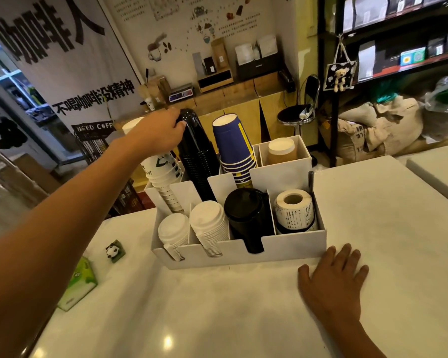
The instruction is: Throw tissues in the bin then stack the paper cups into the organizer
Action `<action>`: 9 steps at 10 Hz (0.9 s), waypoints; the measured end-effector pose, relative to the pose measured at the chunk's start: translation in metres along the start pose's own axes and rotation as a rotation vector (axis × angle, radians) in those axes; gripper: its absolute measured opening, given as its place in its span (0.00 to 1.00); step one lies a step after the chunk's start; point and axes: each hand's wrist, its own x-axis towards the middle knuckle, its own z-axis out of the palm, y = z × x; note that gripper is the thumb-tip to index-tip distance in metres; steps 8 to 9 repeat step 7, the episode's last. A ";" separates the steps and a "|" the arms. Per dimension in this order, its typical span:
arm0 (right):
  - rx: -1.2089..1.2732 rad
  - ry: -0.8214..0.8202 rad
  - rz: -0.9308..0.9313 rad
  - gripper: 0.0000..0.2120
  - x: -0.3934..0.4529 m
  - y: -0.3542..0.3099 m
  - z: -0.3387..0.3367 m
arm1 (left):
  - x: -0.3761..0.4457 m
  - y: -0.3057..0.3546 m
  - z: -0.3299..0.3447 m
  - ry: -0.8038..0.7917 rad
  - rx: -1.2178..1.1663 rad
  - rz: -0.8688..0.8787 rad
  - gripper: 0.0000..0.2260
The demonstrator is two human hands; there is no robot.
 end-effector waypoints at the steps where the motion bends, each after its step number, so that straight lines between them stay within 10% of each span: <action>1: -0.008 -0.008 0.004 0.40 0.000 0.001 0.002 | -0.004 -0.002 0.001 0.003 -0.012 0.009 0.16; 9: 0.144 0.055 -0.025 0.38 0.001 0.005 -0.002 | -0.047 -0.009 0.019 0.169 -0.008 -0.008 0.29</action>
